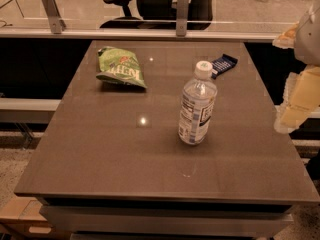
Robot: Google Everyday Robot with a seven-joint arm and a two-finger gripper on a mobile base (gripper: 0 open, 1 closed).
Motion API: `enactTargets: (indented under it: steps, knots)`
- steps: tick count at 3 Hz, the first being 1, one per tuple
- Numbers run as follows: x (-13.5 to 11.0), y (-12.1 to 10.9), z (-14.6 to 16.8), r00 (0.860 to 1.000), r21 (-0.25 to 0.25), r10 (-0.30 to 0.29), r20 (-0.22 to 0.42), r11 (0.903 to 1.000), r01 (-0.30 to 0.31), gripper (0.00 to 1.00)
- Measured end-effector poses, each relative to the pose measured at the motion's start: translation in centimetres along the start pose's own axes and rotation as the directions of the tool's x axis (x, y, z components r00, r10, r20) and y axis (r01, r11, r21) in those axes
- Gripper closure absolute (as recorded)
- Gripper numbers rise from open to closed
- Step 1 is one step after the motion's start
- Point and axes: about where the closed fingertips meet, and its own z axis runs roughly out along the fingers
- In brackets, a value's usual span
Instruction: Pick rxbar blueberry
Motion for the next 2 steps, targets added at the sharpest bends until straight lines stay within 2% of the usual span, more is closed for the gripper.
enactTargets:
  steps: [1,2]
  knots:
    - [0.0,0.0,0.0,1.0,0.0,0.0,0.0,1.0,0.0,0.0]
    - [-0.15,-0.71,-0.49,1.0,0.024,-0.02,0.001,0.9995,0.02,0.0]
